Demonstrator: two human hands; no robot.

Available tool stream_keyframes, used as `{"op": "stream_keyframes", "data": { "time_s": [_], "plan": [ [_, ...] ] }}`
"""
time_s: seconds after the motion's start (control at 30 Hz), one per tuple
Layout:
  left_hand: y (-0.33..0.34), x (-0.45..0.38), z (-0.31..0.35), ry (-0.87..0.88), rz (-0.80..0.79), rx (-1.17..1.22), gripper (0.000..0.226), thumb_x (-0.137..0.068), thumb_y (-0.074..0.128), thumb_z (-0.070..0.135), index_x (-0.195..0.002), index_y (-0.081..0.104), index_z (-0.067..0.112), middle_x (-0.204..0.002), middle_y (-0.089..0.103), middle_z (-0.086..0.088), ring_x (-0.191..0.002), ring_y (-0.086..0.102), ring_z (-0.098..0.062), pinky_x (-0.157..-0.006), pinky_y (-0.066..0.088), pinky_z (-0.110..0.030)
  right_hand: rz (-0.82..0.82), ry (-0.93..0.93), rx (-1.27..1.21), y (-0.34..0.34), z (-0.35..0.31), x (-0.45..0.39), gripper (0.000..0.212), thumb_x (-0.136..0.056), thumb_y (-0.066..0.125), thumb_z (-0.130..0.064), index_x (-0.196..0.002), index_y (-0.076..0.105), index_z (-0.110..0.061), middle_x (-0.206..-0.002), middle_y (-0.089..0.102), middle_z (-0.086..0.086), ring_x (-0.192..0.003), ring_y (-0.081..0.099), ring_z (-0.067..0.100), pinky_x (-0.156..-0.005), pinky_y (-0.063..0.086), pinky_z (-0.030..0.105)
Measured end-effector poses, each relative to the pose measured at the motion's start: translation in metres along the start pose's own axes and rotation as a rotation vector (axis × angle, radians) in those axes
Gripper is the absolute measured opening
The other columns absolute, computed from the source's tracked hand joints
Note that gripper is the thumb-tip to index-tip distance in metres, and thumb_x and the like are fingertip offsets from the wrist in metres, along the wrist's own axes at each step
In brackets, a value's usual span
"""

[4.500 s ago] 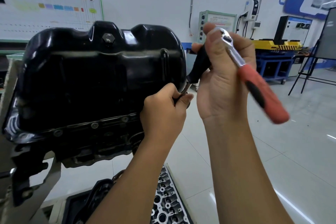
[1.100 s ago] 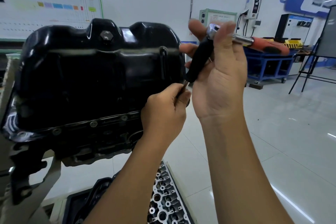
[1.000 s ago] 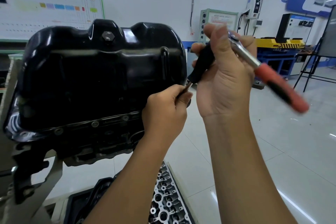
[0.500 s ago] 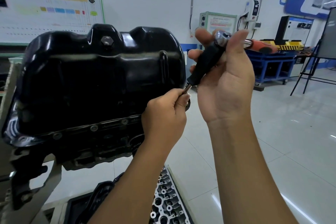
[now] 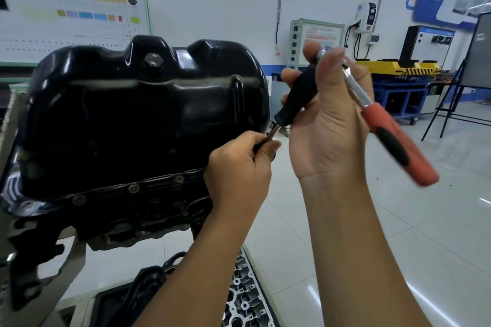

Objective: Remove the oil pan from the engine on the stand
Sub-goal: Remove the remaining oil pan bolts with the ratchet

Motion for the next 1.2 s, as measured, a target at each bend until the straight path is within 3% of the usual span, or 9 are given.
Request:
{"op": "stream_keyframes", "data": {
  "time_s": [0.13, 0.27, 0.47, 0.63, 0.73, 0.87, 1.03, 1.13, 1.2],
  "plan": [
    [0.003, -0.001, -0.005, -0.023, -0.038, 0.009, 0.028, -0.082, 0.064, 0.058, -0.091, 0.062, 0.032, -0.056, 0.052, 0.02, -0.046, 0.056, -0.01, -0.043, 0.052, -0.04, -0.029, 0.092, 0.008, -0.001, 0.009, -0.004, 0.036, -0.108, 0.041, -0.043, -0.11, 0.054, -0.009, -0.1, 0.076, 0.009, -0.068, 0.065, 0.021, -0.065, 0.044, 0.031],
    [0.014, -0.001, -0.009, -0.028, -0.182, 0.038, 0.021, -0.09, 0.06, 0.052, -0.097, 0.065, 0.034, -0.059, 0.059, 0.015, -0.055, 0.064, -0.015, -0.051, 0.059, -0.042, -0.007, 0.024, -0.015, -0.002, -0.001, -0.003, 0.037, -0.078, 0.077, -0.029, -0.102, 0.056, -0.011, -0.095, 0.072, 0.009, -0.07, 0.064, 0.022, -0.065, 0.052, 0.033],
    [0.009, -0.002, -0.013, -0.087, -0.089, 0.035, 0.021, -0.086, 0.069, 0.045, -0.081, 0.059, 0.026, -0.052, 0.052, 0.013, -0.048, 0.06, -0.024, -0.046, 0.055, -0.044, -0.061, 0.092, 0.039, 0.007, 0.009, 0.001, 0.025, -0.106, 0.049, -0.034, -0.105, 0.059, -0.01, -0.104, 0.076, 0.009, -0.072, 0.068, 0.019, -0.067, 0.048, 0.032],
    [0.007, -0.001, -0.011, -0.096, -0.074, -0.043, 0.032, -0.085, 0.061, 0.057, -0.076, 0.054, 0.027, -0.054, 0.058, 0.008, -0.047, 0.064, -0.017, -0.045, 0.05, -0.043, 0.001, -0.011, 0.028, 0.006, 0.001, 0.006, 0.036, -0.081, 0.077, -0.031, -0.1, 0.055, -0.011, -0.096, 0.073, 0.011, -0.069, 0.069, 0.021, -0.067, 0.054, 0.03],
    [0.005, -0.001, -0.012, -0.104, -0.076, -0.025, 0.039, -0.083, 0.059, 0.065, -0.077, 0.054, 0.027, -0.053, 0.055, 0.008, -0.047, 0.064, -0.017, -0.044, 0.05, -0.044, -0.04, 0.042, 0.089, 0.008, 0.008, 0.003, 0.035, -0.104, 0.049, -0.045, -0.104, 0.056, -0.011, -0.102, 0.077, 0.01, -0.069, 0.068, 0.019, -0.066, 0.044, 0.03],
    [0.013, -0.002, -0.009, -0.058, -0.189, -0.074, 0.028, -0.089, 0.056, 0.061, -0.091, 0.061, 0.034, -0.059, 0.06, 0.013, -0.052, 0.066, -0.011, -0.052, 0.053, -0.042, -0.023, 0.123, 0.007, -0.001, 0.011, -0.005, 0.053, -0.108, 0.027, -0.054, -0.094, 0.059, -0.014, -0.095, 0.075, 0.009, -0.065, 0.059, 0.022, -0.064, 0.04, 0.032],
    [0.011, -0.002, -0.014, -0.137, -0.151, -0.046, 0.027, -0.088, 0.061, 0.052, -0.079, 0.056, 0.028, -0.054, 0.054, 0.01, -0.051, 0.067, -0.019, -0.047, 0.052, -0.044, 0.009, 0.078, 0.008, -0.001, 0.009, 0.001, 0.036, -0.098, 0.058, -0.045, -0.099, 0.066, -0.009, -0.094, 0.076, 0.007, -0.071, 0.071, 0.024, -0.067, 0.055, 0.034],
    [0.004, -0.003, -0.011, -0.135, -0.097, -0.118, 0.036, -0.083, 0.051, 0.061, -0.076, 0.052, 0.026, -0.056, 0.053, 0.01, -0.044, 0.057, -0.014, -0.043, 0.045, -0.036, 0.015, 0.06, -0.011, 0.008, 0.01, 0.005, 0.055, -0.062, 0.078, -0.042, -0.102, 0.063, -0.007, -0.093, 0.074, 0.007, -0.072, 0.072, 0.025, -0.074, 0.058, 0.041],
    [0.001, -0.004, -0.009, -0.128, -0.076, -0.145, 0.038, -0.078, 0.045, 0.063, -0.076, 0.054, 0.026, -0.057, 0.055, 0.01, -0.043, 0.048, -0.012, -0.044, 0.036, -0.028, 0.011, 0.046, -0.024, 0.01, 0.01, 0.005, 0.063, -0.056, 0.08, -0.041, -0.106, 0.06, -0.009, -0.095, 0.074, 0.006, -0.072, 0.072, 0.024, -0.077, 0.058, 0.043]
  ]
}}
Point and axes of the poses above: each hand's wrist, its own x-axis away from the middle knuckle, its own y-axis out of the palm, z = x × y, the point moved 10 cm from there along -x, towards the middle knuckle
